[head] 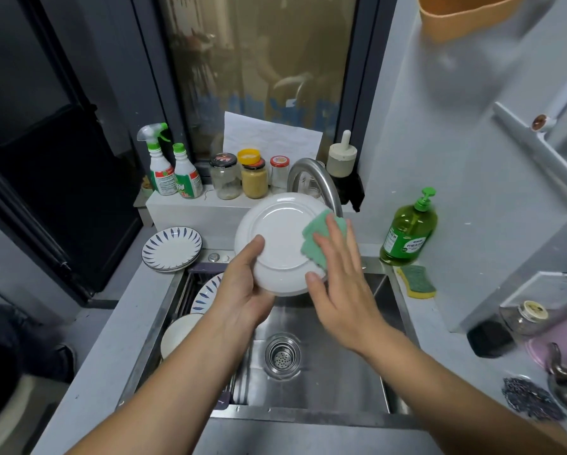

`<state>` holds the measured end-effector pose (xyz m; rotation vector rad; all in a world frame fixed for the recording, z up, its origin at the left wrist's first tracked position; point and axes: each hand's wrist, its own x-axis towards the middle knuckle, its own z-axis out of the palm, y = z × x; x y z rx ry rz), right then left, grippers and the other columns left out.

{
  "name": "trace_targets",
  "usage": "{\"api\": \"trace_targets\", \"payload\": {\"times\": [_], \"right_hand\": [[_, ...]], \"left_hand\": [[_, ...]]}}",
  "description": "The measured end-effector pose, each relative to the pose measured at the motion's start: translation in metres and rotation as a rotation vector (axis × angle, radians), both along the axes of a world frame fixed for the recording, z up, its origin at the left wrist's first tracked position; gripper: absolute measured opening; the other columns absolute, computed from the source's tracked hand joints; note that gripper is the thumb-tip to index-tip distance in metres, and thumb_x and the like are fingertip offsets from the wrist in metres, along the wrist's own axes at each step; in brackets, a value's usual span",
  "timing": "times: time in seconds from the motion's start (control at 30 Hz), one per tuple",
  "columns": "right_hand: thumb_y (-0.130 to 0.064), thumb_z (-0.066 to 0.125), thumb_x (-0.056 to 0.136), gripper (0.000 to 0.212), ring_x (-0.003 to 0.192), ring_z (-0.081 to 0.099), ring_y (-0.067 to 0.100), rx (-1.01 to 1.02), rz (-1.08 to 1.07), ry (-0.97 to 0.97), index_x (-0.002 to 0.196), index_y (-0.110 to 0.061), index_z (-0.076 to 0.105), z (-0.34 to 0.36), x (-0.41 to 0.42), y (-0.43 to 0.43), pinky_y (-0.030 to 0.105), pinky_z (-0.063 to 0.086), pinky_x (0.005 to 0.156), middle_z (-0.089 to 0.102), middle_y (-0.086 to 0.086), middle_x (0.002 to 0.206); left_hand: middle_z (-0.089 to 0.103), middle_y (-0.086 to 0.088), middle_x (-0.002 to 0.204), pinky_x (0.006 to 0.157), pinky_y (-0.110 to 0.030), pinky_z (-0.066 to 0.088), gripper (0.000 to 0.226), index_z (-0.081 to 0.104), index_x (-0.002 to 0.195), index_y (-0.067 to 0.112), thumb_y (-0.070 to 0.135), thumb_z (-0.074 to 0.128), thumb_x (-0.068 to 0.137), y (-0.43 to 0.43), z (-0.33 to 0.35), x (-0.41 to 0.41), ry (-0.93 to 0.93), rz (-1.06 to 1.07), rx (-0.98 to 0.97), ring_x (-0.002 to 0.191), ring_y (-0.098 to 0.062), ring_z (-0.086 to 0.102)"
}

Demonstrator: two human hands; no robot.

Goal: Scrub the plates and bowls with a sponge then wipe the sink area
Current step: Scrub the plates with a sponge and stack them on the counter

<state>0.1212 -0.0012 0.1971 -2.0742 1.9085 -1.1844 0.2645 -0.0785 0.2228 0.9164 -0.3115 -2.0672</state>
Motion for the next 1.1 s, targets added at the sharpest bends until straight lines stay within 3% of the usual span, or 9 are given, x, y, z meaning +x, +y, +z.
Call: {"api": "trace_targets", "payload": {"times": [0.17, 0.23, 0.37, 0.5, 0.63, 0.77, 0.87, 1.0, 1.1], "right_hand": [[-0.03, 0.043, 0.097, 0.056, 0.154, 0.0, 0.035, -0.03, 0.218, 0.515, 0.151, -0.013, 0.039, -0.034, 0.011, 0.022, 0.06, 0.019, 0.121, 0.014, 0.004, 0.168], [-0.033, 0.042, 0.098, 0.055, 0.155, 0.001, 0.033, -0.036, 0.24, 0.582, 0.151, -0.016, 0.04, -0.04, 0.005, 0.021, 0.059, 0.021, 0.12, 0.015, 0.001, 0.167], [-0.031, 0.036, 0.101, 0.061, 0.155, -0.008, 0.029, -0.018, 0.096, 0.169, 0.158, -0.014, 0.024, -0.022, 0.0, 0.001, 0.046, 0.009, 0.126, 0.002, 0.003, 0.169], [-0.041, 0.03, 0.104, 0.059, 0.153, -0.006, 0.006, 0.114, 0.008, -0.313, 0.158, -0.02, 0.02, 0.006, 0.0, -0.022, 0.027, 0.001, 0.124, -0.003, -0.01, 0.167], [-0.032, 0.045, 0.105, 0.046, 0.138, 0.038, 0.008, 0.234, -0.041, -0.751, 0.15, -0.03, 0.034, 0.024, 0.005, -0.033, 0.031, 0.032, 0.115, 0.04, -0.008, 0.152], [-0.048, 0.048, 0.099, 0.031, 0.111, 0.058, 0.006, 0.462, -0.054, -1.018, 0.129, -0.046, 0.041, 0.017, 0.022, -0.05, 0.037, 0.046, 0.1, 0.055, -0.015, 0.131], [-0.078, 0.044, 0.078, 0.062, 0.112, 0.065, 0.028, 0.667, -0.067, -1.203, 0.127, -0.041, 0.054, 0.0, 0.036, -0.071, 0.06, 0.046, 0.1, 0.067, 0.002, 0.126], [-0.069, 0.037, 0.095, 0.057, 0.111, 0.068, 0.031, 0.732, -0.088, -1.396, 0.126, -0.028, 0.062, -0.015, 0.056, -0.102, 0.06, 0.047, 0.102, 0.074, 0.006, 0.116], [-0.054, 0.047, 0.096, 0.044, 0.105, 0.066, 0.03, 0.679, -0.118, -1.49, 0.114, -0.019, 0.066, -0.024, 0.078, -0.127, 0.048, 0.045, 0.1, 0.072, 0.009, 0.113]], "left_hand": [[0.074, -0.027, 0.11, 0.095, -0.057, 0.051, 0.04, 0.068, 0.119, -0.002, 0.03, 0.068, 0.095, -0.003, 0.002, 0.003, 0.066, 0.029, 0.073, 0.107, -0.042, 0.068], [0.076, -0.026, 0.101, 0.086, -0.057, 0.052, 0.034, 0.07, 0.111, 0.0, 0.03, 0.068, 0.095, -0.002, 0.003, 0.006, 0.054, 0.027, 0.057, 0.097, -0.042, 0.072], [0.077, -0.022, 0.099, 0.078, -0.051, 0.053, 0.028, 0.068, 0.111, 0.001, 0.025, 0.06, 0.101, 0.002, -0.003, 0.001, 0.054, 0.03, 0.015, 0.081, -0.034, 0.077], [0.075, -0.023, 0.115, 0.102, -0.054, 0.049, 0.036, 0.064, 0.127, -0.003, 0.02, 0.059, 0.1, 0.007, -0.025, 0.005, 0.046, 0.014, -0.006, 0.109, -0.035, 0.07], [0.072, -0.018, 0.127, 0.112, -0.053, 0.045, 0.049, 0.06, 0.138, 0.003, 0.014, 0.063, 0.09, 0.002, -0.04, 0.029, -0.041, 0.019, -0.156, 0.123, -0.033, 0.065], [0.074, -0.014, 0.122, 0.088, -0.038, 0.061, 0.053, 0.06, 0.134, 0.007, 0.012, 0.07, 0.081, -0.014, -0.044, 0.059, -0.245, 0.054, -0.405, 0.108, -0.026, 0.072], [0.074, -0.014, 0.12, 0.086, -0.032, 0.06, 0.059, 0.058, 0.133, 0.005, 0.007, 0.08, 0.078, -0.032, -0.056, 0.085, -0.358, 0.064, -0.495, 0.108, -0.027, 0.07], [0.073, -0.009, 0.119, 0.09, -0.033, 0.055, 0.062, 0.06, 0.127, 0.011, 0.023, 0.085, 0.071, -0.064, -0.071, 0.115, -0.413, 0.019, -0.563, 0.11, -0.025, 0.068], [0.068, -0.014, 0.132, 0.11, -0.047, 0.045, 0.084, 0.06, 0.134, 0.007, 0.067, 0.074, 0.077, -0.094, -0.073, 0.13, -0.368, 0.018, -0.446, 0.126, -0.032, 0.062]]}}
